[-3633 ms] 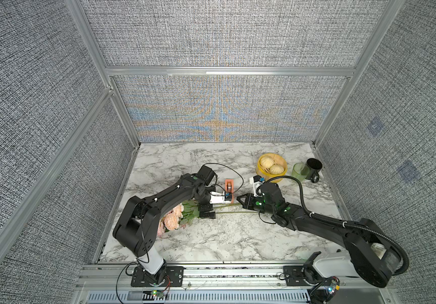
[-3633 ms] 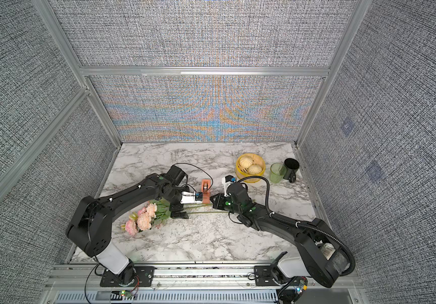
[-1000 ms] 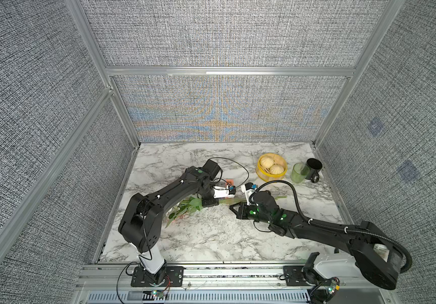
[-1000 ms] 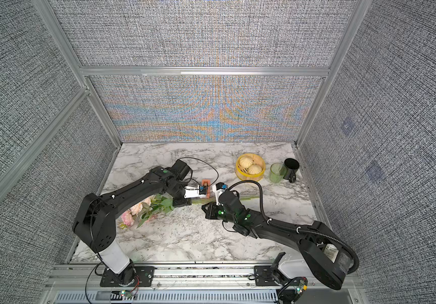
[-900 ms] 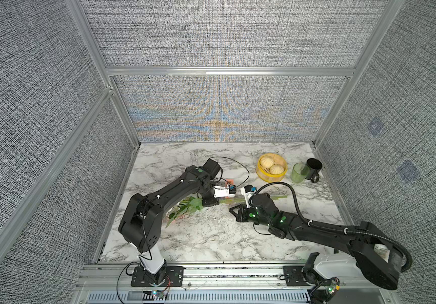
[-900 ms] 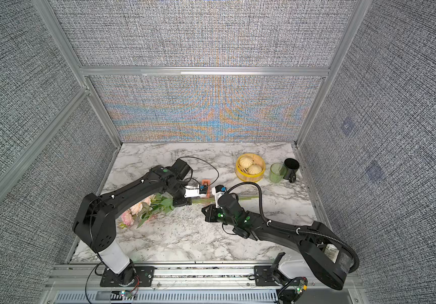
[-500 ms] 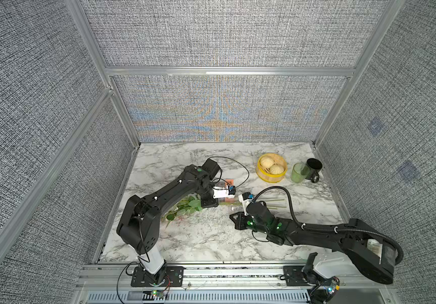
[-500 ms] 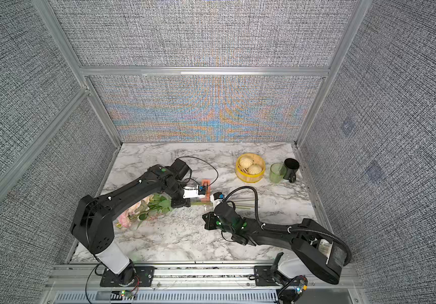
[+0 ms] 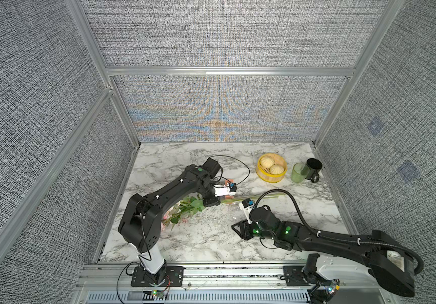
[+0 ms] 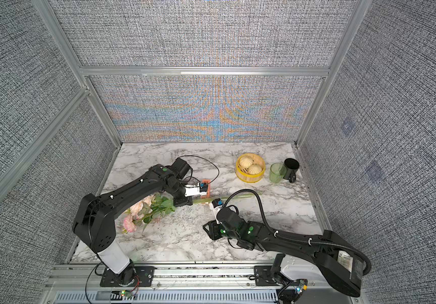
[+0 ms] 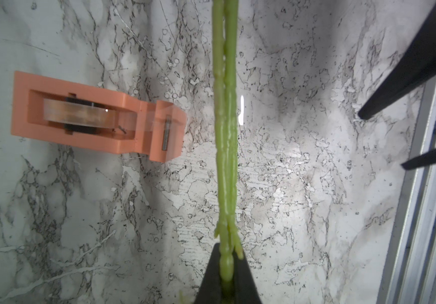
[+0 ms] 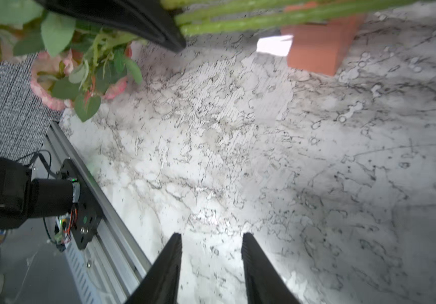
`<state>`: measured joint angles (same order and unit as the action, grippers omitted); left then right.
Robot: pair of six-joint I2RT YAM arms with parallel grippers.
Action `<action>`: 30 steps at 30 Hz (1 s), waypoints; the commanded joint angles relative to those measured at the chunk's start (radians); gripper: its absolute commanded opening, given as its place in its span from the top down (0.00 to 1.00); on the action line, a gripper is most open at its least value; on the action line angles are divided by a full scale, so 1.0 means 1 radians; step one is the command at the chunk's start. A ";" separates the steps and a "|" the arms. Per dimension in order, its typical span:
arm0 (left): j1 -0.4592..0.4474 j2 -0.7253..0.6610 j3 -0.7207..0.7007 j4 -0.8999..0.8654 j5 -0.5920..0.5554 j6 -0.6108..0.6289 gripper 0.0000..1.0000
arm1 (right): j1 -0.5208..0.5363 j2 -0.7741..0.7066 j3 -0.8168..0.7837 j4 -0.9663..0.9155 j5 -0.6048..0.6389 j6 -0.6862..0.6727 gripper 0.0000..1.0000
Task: Wrap bouquets with tape
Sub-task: Stick the tape to the bouquet.
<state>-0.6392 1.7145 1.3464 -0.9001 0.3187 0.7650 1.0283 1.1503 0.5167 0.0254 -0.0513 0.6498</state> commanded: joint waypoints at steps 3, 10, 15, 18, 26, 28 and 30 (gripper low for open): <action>0.001 -0.001 0.006 0.000 0.023 -0.003 1.00 | 0.014 -0.151 0.084 -0.388 -0.009 -0.233 0.48; 0.001 -0.010 0.011 -0.017 0.045 0.006 1.00 | 0.009 -0.379 0.123 -0.265 0.262 -0.776 0.39; 0.001 -0.024 0.014 -0.025 0.064 0.011 1.00 | -0.094 -0.253 0.143 -0.125 0.065 -1.112 0.31; 0.001 -0.031 0.023 -0.043 0.075 0.017 1.00 | -0.173 -0.150 0.193 -0.114 -0.025 -1.173 0.32; 0.001 -0.029 0.026 -0.061 0.076 0.037 1.00 | -0.228 0.087 0.250 0.011 -0.192 -1.332 0.41; 0.001 -0.023 0.026 -0.063 0.078 0.038 1.00 | -0.242 0.119 0.253 0.040 -0.190 -1.340 0.46; 0.001 -0.019 0.031 -0.071 0.083 0.040 1.00 | -0.249 0.147 0.257 0.055 -0.202 -1.360 0.50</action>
<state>-0.6399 1.6909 1.3697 -0.9455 0.3767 0.7914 0.7849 1.2720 0.7647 0.0177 -0.2134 -0.6464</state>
